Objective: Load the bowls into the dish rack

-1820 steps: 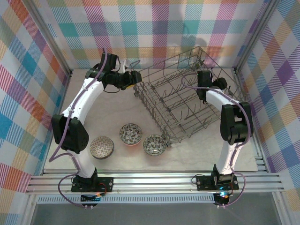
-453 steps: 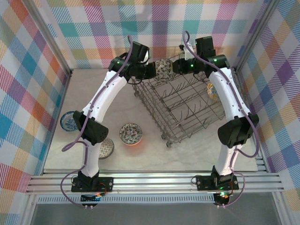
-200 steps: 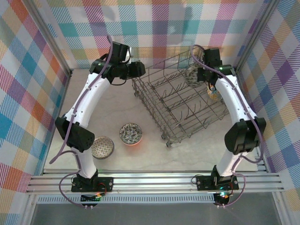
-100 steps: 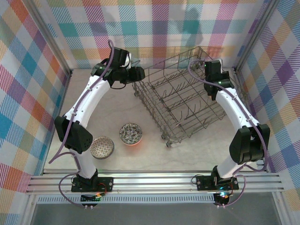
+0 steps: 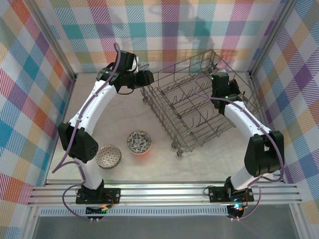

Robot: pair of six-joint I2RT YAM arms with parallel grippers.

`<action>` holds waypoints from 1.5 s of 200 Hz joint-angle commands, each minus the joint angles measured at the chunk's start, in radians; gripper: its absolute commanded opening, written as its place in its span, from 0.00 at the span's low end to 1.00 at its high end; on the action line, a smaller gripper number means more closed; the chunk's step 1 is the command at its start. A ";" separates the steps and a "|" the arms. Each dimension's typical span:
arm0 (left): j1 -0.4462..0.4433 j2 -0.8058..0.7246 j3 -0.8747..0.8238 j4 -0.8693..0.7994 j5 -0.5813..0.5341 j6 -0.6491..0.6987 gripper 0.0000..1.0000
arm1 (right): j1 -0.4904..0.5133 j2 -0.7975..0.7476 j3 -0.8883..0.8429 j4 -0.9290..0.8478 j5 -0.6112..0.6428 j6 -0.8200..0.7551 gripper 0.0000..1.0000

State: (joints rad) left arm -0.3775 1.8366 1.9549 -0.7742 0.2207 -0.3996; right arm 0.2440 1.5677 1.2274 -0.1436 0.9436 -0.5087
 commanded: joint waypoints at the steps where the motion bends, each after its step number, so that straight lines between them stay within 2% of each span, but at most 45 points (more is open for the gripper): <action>1: 0.010 0.018 0.033 0.015 0.027 -0.003 0.57 | 0.007 -0.031 -0.022 0.160 0.073 -0.080 0.00; 56: 0.019 0.016 0.032 0.023 0.043 0.012 0.57 | 0.019 0.026 -0.062 0.348 0.153 -0.239 0.00; 142: 0.046 -0.005 -0.020 0.075 0.085 0.009 0.57 | 0.022 0.087 -0.041 0.293 0.177 -0.280 0.00; 166: 0.050 -0.016 -0.051 0.098 0.092 0.001 0.57 | 0.027 0.091 -0.052 0.321 0.187 -0.317 0.00; 199: 0.055 -0.024 -0.072 0.120 0.101 -0.005 0.57 | 0.031 0.113 -0.074 0.451 0.217 -0.439 0.00; 300: 0.057 -0.043 -0.121 0.163 0.115 -0.022 0.57 | 0.035 0.124 -0.149 0.558 0.228 -0.557 0.00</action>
State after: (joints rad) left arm -0.3309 1.8435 1.8473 -0.6472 0.3103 -0.4042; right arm 0.2867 1.6749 1.0904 0.3393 1.1255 -1.0019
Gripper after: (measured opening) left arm 0.573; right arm 0.066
